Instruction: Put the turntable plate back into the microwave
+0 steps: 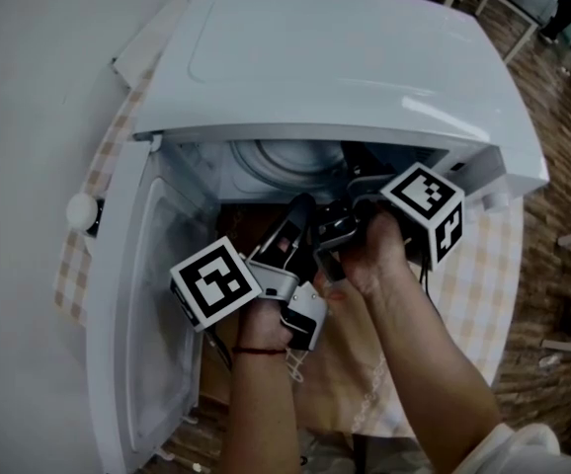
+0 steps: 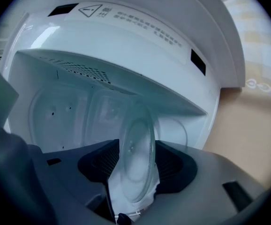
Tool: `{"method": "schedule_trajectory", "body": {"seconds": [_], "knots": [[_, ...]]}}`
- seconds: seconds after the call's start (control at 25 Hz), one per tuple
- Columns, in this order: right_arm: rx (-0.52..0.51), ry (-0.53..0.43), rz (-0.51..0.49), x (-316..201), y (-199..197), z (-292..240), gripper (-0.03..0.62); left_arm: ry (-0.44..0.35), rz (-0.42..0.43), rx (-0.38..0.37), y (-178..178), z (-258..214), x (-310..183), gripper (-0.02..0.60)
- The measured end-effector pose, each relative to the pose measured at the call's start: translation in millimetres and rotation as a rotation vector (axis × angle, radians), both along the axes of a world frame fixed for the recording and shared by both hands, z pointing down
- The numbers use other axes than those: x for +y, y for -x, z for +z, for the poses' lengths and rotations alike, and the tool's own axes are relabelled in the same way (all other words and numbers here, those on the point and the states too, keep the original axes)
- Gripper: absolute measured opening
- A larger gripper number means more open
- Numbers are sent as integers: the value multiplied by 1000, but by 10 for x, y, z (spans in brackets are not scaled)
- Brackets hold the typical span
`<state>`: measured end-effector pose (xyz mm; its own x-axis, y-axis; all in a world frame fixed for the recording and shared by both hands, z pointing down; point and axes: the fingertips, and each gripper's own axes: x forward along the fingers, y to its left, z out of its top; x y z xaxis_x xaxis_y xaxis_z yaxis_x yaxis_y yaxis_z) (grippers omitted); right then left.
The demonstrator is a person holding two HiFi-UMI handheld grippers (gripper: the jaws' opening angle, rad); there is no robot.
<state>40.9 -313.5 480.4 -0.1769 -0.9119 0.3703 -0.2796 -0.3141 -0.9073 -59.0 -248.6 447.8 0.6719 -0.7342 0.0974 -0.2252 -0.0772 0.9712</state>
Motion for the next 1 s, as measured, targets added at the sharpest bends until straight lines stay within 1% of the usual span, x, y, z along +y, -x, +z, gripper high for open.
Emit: {"method": "schedule_trajectory", "body": {"seconds": [0.16, 0.28, 0.48, 0.72, 1.0], "knots": [[-1, -12, 13, 17, -14, -9, 248, 1, -5, 6, -1, -5, -15, 58], [7, 0, 44, 20, -50, 1, 247, 2, -6, 10, 2, -6, -18, 58], [85, 7, 44, 68, -72, 0, 236, 5, -15, -4, 35, 6, -16, 57], [13, 9, 56, 127, -60, 19, 232, 6, -16, 4, 12, -11, -12, 57], [-20, 17, 56, 149, -38, 19, 232, 3, -20, 0, 18, -22, -13, 57]]}}
